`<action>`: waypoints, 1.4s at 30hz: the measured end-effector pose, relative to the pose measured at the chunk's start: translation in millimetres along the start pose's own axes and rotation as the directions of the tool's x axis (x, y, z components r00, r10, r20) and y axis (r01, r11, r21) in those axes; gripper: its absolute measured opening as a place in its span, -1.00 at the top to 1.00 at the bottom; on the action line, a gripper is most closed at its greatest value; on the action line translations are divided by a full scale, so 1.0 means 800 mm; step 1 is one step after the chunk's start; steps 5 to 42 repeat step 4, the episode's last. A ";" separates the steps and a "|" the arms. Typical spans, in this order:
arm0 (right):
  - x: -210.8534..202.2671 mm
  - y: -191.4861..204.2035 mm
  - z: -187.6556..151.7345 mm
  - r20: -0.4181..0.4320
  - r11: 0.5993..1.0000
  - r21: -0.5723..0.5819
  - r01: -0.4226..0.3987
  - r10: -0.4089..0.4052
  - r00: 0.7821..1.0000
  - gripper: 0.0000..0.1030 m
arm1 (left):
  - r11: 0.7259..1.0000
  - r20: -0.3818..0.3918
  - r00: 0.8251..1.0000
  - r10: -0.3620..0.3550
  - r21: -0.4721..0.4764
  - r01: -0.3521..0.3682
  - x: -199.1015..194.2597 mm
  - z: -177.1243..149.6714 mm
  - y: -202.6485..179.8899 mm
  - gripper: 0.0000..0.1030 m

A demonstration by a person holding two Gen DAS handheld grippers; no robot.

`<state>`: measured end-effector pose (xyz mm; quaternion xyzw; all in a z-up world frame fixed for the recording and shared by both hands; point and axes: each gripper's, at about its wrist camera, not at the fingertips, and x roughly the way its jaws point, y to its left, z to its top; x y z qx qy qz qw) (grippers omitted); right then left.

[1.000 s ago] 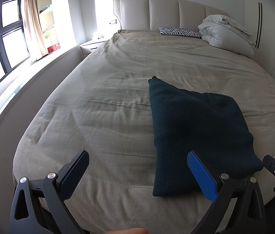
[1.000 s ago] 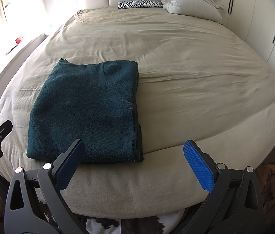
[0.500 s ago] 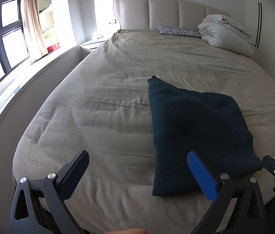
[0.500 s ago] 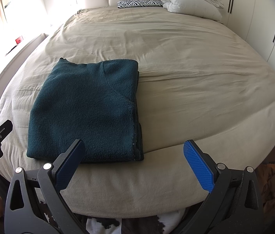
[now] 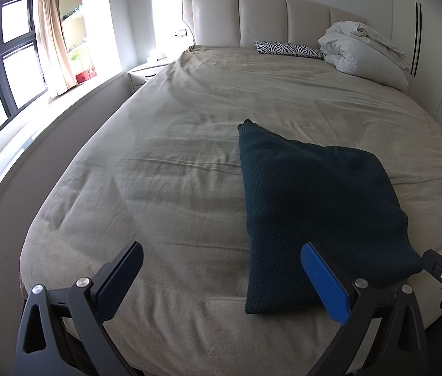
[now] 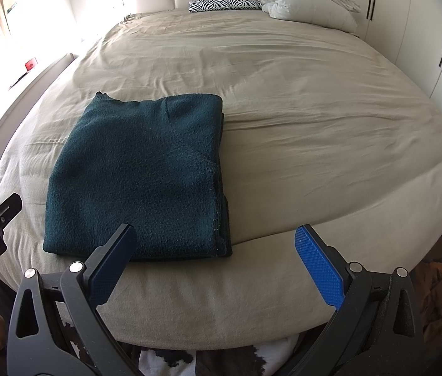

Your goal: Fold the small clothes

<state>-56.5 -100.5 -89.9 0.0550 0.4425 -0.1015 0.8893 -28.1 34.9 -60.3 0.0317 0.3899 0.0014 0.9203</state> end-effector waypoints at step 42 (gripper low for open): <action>0.002 -0.002 -0.001 -0.006 1.000 0.002 -0.005 0.005 1.000 -1.00 | 1.000 -0.003 1.000 0.000 -0.005 0.000 0.002 -0.005 -0.003 -1.00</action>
